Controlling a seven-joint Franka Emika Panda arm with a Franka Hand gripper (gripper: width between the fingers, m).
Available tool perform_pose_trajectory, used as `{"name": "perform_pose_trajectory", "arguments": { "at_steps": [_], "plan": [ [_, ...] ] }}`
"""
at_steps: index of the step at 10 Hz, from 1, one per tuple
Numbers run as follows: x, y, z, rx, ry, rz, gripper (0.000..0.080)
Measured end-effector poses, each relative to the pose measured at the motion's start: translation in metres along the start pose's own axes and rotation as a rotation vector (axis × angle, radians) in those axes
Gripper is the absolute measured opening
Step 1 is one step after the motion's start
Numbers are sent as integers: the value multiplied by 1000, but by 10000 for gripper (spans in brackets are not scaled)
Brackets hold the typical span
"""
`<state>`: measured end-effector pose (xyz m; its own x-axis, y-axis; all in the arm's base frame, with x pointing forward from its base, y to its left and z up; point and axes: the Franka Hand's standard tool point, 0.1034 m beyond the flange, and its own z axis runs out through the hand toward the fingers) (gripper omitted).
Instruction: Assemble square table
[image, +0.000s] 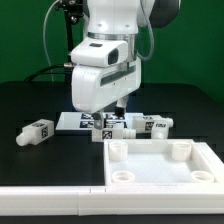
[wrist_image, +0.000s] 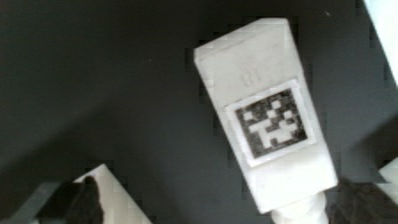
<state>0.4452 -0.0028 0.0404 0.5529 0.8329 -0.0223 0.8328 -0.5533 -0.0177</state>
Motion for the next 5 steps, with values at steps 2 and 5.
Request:
{"name": "perform_pose_trajectory", "arguments": {
  "at_steps": [2,5],
  "plan": [
    [-17,-13,22,-13,-3,0,648],
    [-30,-4,29,-30,6,-11,648]
  ]
}}
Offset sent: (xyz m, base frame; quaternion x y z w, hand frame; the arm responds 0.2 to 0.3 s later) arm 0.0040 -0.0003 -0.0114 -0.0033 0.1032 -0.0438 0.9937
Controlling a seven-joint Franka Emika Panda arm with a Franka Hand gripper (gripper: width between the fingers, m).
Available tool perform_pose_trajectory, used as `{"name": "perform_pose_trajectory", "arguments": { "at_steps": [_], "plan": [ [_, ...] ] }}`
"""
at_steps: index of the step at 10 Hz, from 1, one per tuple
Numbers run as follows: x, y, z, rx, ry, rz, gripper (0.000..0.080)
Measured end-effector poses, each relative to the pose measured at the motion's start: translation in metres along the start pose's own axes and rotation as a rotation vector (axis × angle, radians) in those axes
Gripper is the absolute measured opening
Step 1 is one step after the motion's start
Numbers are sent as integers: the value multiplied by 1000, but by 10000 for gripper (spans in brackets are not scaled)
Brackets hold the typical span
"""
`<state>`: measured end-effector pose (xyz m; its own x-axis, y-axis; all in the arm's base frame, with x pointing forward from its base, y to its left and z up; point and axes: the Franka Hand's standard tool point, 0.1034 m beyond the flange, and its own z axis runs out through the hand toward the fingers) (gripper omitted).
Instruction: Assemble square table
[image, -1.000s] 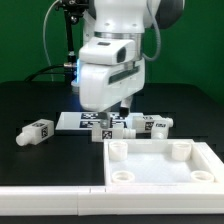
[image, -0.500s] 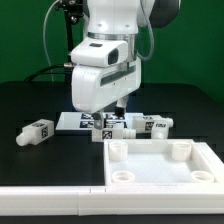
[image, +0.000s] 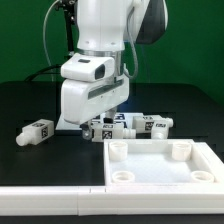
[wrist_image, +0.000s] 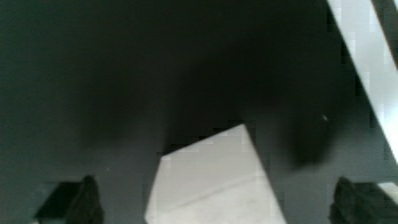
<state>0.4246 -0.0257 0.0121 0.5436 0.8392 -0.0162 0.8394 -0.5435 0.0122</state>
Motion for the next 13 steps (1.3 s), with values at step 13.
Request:
{"name": "perform_pose_trajectory", "arguments": {
  "at_steps": [13],
  "plan": [
    [-43,18,-14,49,-37,-742,285]
  ]
}}
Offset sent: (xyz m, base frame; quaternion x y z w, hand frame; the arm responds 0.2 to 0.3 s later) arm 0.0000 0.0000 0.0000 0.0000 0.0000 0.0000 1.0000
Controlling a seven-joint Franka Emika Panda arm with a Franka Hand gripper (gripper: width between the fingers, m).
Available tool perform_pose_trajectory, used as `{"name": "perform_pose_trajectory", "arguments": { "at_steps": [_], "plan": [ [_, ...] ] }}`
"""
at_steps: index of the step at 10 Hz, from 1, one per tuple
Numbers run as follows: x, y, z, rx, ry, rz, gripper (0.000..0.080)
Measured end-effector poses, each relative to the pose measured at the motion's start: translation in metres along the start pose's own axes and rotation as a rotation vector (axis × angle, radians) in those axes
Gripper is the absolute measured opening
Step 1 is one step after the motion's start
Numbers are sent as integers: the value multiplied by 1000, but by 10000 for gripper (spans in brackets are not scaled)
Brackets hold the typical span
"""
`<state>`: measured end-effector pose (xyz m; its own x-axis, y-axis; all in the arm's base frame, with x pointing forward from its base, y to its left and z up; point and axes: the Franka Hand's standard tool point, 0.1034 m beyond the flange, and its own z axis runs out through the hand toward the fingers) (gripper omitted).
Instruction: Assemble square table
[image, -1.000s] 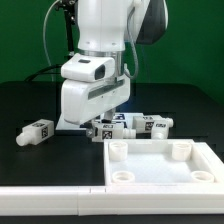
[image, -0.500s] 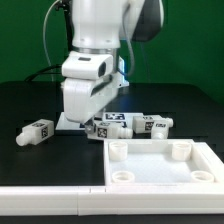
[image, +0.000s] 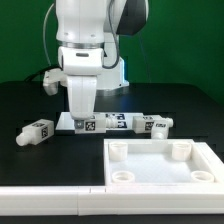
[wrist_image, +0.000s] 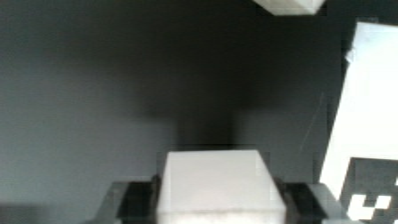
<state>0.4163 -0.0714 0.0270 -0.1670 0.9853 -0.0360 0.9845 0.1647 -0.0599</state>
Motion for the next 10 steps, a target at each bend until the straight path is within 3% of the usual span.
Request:
{"name": "perform_pose_trajectory", "arguments": {
  "at_steps": [1,2,3,7,9,10],
  "plan": [
    [-4,2,0,44,18,-202,285],
    [8,11,0,83,48,-371,285],
    [23,19,1,73,55,-509,285],
    [13,14,4,88,40,-744,286],
    [14,10,11,176,108,-945,286],
    [8,13,13,204,140,-1029,287]
  ]
}}
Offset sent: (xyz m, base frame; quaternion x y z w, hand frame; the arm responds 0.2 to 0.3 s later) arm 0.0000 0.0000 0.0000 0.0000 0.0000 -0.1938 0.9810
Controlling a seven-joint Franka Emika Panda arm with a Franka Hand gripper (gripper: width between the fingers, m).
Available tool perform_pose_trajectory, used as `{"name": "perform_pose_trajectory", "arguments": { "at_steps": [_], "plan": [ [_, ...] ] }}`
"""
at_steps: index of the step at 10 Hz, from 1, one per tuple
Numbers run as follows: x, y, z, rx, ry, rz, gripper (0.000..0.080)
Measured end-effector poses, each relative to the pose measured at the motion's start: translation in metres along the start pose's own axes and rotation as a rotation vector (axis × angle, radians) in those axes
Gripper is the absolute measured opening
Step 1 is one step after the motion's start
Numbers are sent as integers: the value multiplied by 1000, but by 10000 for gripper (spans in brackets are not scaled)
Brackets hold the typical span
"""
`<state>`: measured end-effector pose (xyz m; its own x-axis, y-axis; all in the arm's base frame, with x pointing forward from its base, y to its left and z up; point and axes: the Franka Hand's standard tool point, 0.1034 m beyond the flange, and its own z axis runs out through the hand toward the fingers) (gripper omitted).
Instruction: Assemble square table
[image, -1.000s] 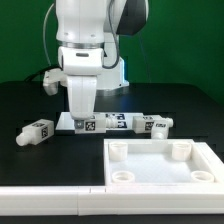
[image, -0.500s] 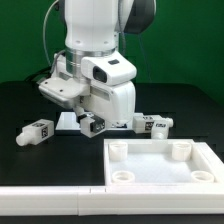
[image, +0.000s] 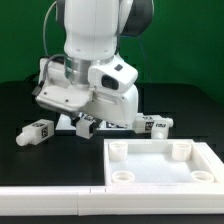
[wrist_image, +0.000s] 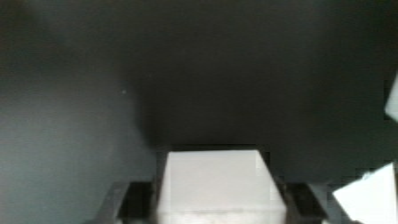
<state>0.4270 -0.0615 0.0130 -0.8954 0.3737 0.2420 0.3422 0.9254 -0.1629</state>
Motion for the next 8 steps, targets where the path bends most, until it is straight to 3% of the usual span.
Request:
{"name": "perform_pose_trajectory", "arguments": {
  "at_steps": [4,5,6,7,8],
  "plan": [
    [-3,-3,0,-1,3,11,287],
    [-3,-4,0,-1,3,15,512],
    [-5,-9,-6,-9,1,53,512],
    [-9,-17,-20,-17,-24,94,622],
    [-11,-22,-32,-28,-49,206,622]
  ]
}}
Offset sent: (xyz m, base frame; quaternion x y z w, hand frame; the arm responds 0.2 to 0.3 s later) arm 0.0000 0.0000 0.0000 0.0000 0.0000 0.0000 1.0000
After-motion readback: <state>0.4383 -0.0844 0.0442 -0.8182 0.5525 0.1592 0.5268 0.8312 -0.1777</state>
